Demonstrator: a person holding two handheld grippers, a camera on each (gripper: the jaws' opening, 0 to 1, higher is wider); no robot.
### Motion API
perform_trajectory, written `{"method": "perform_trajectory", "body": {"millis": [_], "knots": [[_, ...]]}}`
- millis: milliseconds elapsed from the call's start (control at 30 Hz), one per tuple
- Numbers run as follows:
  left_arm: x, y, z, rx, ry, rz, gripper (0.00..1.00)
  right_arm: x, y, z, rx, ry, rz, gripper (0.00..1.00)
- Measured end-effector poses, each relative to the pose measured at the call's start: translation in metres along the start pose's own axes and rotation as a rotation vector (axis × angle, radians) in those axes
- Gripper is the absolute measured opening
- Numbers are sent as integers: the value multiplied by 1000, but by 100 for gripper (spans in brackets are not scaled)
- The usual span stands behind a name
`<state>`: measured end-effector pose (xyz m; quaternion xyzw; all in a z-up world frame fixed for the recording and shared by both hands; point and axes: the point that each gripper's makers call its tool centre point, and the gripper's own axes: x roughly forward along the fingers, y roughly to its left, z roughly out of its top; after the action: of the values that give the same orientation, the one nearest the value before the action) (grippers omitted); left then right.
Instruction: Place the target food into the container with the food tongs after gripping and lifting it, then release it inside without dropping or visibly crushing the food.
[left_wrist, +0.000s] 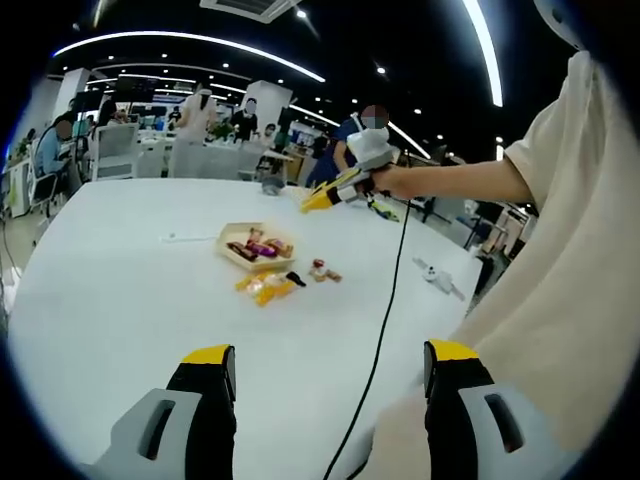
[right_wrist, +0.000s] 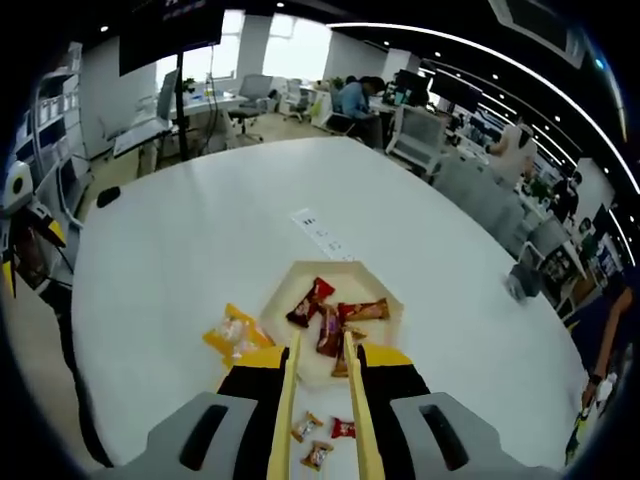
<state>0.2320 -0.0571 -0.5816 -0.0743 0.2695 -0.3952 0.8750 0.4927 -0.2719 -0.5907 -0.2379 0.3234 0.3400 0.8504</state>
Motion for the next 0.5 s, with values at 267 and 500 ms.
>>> {"method": "perform_trajectory", "body": {"millis": [267, 500], "knots": [[1, -4, -1, 1, 3, 0, 77, 4, 11, -10, 12, 13, 20, 26], [1, -5, -4, -8, 6, 11, 77, 10, 23, -13, 16, 18, 51, 27]]}}
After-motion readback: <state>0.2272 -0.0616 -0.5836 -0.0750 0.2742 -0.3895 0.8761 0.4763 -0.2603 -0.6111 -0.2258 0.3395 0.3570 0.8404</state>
